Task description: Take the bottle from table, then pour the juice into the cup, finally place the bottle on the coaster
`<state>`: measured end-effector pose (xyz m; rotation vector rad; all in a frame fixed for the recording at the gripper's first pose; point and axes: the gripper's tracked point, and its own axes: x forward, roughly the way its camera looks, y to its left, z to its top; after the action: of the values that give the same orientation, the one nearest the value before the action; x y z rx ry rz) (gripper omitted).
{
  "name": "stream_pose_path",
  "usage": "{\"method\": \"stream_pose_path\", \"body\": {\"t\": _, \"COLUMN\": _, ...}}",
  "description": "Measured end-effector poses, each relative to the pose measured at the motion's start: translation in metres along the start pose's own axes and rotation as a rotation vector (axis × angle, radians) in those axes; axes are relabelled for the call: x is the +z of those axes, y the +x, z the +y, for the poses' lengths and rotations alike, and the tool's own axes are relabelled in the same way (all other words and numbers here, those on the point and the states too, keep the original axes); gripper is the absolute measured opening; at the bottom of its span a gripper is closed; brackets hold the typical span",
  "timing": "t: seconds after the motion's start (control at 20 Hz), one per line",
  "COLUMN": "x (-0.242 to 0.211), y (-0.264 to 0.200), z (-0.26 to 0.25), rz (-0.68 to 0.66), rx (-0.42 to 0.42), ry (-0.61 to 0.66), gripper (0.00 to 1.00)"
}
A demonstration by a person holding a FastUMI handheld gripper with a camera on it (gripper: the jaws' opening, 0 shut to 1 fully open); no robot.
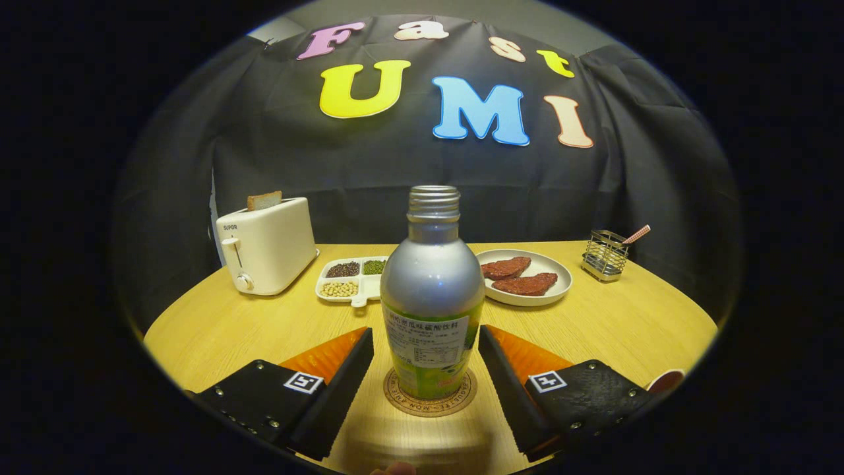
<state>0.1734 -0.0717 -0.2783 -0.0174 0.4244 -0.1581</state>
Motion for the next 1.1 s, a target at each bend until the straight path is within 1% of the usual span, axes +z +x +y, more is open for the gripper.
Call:
{"method": "stream_pose_path", "body": {"t": 0.2, "x": 0.018, "y": -0.025, "z": -0.002, "rz": -0.034, "rx": 0.010, "ry": 0.010, "gripper": 0.98}}
{"method": "stream_pose_path", "body": {"t": 0.7, "x": 0.081, "y": -0.099, "z": -0.001, "rz": -0.145, "rx": 0.041, "ry": 0.016, "gripper": 0.98}}
{"method": "stream_pose_path", "body": {"t": 0.85, "x": 0.104, "y": -0.130, "z": -0.005, "rz": -0.192, "rx": 0.039, "ry": 0.012, "gripper": 0.98}}
{"method": "stream_pose_path", "body": {"t": 1.1, "x": 0.125, "y": -0.179, "z": -0.001, "rz": -0.238, "rx": 0.074, "ry": 0.000, "gripper": 0.98}}
